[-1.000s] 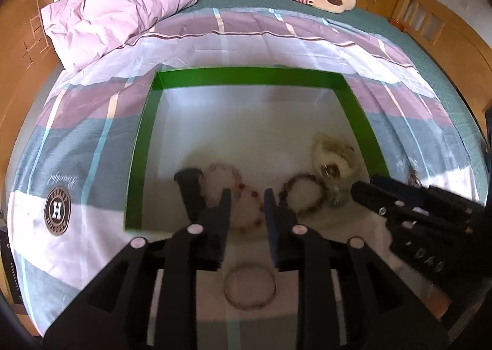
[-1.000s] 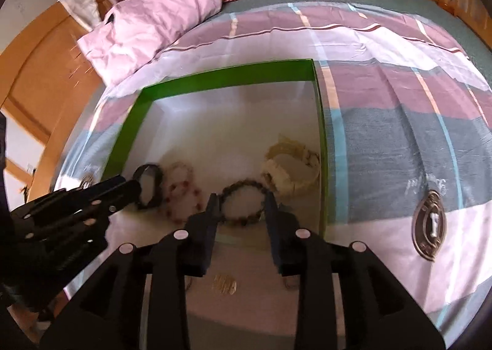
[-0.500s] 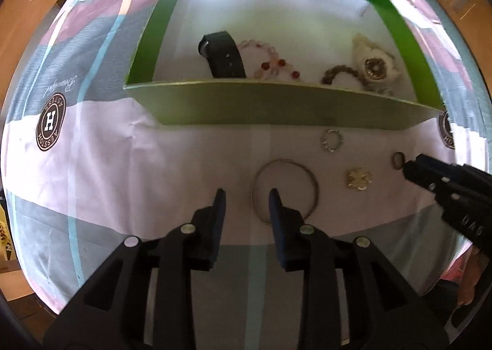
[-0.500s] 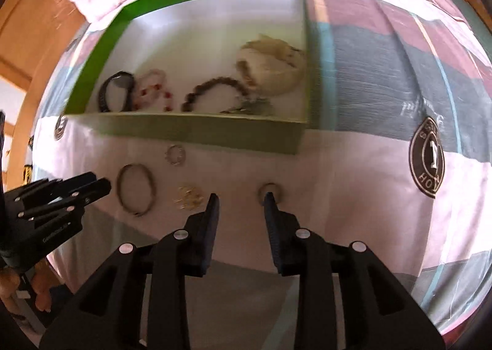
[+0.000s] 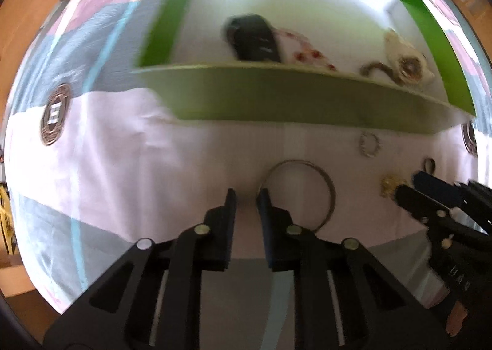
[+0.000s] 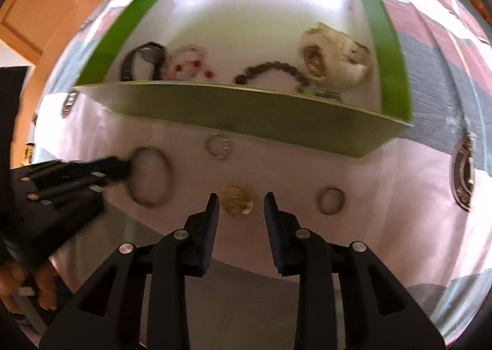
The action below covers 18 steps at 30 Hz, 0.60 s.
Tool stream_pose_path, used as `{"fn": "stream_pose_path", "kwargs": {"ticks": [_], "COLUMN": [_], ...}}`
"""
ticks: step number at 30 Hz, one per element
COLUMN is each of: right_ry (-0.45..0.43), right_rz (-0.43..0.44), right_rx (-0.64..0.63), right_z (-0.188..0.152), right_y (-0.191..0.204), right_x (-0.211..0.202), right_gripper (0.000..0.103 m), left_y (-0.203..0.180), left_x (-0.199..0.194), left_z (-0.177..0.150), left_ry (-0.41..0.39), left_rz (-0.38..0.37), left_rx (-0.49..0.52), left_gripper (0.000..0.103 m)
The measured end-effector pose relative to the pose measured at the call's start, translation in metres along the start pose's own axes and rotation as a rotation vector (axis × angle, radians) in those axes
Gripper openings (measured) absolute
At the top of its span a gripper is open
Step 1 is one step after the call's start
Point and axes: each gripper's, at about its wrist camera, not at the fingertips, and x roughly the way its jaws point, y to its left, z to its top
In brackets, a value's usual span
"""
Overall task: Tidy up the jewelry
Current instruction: 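Move the left tool to the silver bangle while the right tool moves to the gold flower brooch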
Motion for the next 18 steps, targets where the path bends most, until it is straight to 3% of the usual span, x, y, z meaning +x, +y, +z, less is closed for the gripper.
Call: {"fn": "stream_pose_path", "kwargs": {"ticks": [5, 8, 10, 14, 16, 18], "right_ry": [-0.049, -0.042, -0.028, -0.016, -0.026, -0.031], "right_rz": [0.017, -0.032, -0.019, 0.049, 0.027, -0.002], "right_rx": [0.084, 0.112, 0.125, 0.053, -0.008, -0.056], "right_z": [0.007, 0.008, 0.007, 0.002, 0.0, 0.0], "right_y": [-0.03, -0.045, -0.051, -0.027, -0.011, 0.002], "right_x": [-0.025, -0.028, -0.024, -0.016, -0.012, -0.007], "right_gripper": [0.03, 0.03, 0.03, 0.033, 0.044, 0.046], "left_y": [0.011, 0.007, 0.001, -0.001, -0.002, 0.001], "left_x": [-0.013, -0.014, -0.012, -0.005, 0.001, 0.009], "left_z": [0.0, 0.001, 0.001, 0.006, 0.012, 0.013], "left_ry": [-0.023, -0.031, -0.025, 0.006, 0.016, 0.028], "left_rz": [-0.057, -0.067, -0.072, -0.052, -0.043, -0.037], "left_rx": [-0.003, 0.015, 0.035, 0.029, 0.026, 0.025], "left_gripper": [0.019, 0.023, 0.023, 0.025, 0.026, 0.026]}}
